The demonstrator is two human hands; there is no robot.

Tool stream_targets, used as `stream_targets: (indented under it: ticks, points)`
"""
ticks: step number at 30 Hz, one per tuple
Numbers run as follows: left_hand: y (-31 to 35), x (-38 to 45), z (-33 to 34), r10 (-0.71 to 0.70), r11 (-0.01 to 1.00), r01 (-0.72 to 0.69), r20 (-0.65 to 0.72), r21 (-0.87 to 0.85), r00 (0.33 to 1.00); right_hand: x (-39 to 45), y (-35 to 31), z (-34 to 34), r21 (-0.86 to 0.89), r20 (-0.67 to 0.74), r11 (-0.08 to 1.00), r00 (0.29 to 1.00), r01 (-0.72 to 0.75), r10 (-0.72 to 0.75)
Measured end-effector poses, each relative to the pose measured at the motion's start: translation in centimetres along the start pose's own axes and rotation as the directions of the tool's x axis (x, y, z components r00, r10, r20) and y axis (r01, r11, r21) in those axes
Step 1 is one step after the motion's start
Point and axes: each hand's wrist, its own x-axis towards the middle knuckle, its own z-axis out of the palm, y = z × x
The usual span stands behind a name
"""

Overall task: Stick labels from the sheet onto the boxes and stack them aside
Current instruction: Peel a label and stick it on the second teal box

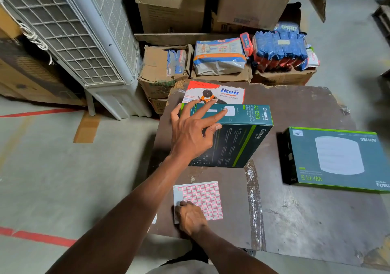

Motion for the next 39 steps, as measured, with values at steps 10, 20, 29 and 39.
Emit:
stream_targets:
  ticks: [10,20,29,39]
  points:
    - [-0.1,0.3,0.0,-0.007,1.000,0.007,0.028,0.008,1.000,-0.5,0.8,0.0,0.246,-0.057,0.965,0.992,-0.092,0.109]
    - [-0.2,0.3,-0.1,0.003,1.000,-0.003,0.037,0.011,0.999,-0.3,0.2,-0.5,0.080,0.082,0.993,0.993,-0.090,0.084]
    - [-0.1,0.4,-0.2,0.006,1.000,-0.007,0.039,0.010,0.999,-0.2,0.4,0.6,0.014,0.025,0.999,0.999,-0.035,0.034]
    - [-0.2,0.5,-0.2,0.008,1.000,-0.008,0.047,-0.001,0.999,-0.2,0.2,0.8,-0.111,0.016,0.991,0.997,0.074,-0.073]
